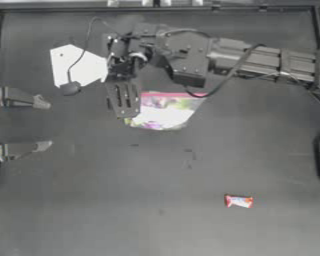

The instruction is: Put candy in bag

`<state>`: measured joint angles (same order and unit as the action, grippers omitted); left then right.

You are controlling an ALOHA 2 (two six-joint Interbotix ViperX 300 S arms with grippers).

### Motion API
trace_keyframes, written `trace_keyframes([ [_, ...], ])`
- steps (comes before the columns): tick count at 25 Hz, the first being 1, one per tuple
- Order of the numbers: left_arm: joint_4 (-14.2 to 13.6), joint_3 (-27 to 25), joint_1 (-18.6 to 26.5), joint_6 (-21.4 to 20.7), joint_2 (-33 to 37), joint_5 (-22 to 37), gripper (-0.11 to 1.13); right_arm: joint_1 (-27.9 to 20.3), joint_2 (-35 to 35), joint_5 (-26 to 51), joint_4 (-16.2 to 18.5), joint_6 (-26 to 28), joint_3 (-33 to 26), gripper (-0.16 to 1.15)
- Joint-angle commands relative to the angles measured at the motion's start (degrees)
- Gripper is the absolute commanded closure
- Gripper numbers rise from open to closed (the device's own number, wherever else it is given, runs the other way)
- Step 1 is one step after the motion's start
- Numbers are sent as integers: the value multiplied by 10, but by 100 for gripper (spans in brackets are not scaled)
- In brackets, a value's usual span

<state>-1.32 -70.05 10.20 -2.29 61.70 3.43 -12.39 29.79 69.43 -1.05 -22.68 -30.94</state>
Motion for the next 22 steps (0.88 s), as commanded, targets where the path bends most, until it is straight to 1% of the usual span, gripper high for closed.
trace_keyframes([
  [1,1,6,1,0,-3,-2,0,1,-11,-1,3,-1,-18,13],
  [22,2,6,1,1,-3,-2,0,6,0,5,-3,-1,-21,15],
])
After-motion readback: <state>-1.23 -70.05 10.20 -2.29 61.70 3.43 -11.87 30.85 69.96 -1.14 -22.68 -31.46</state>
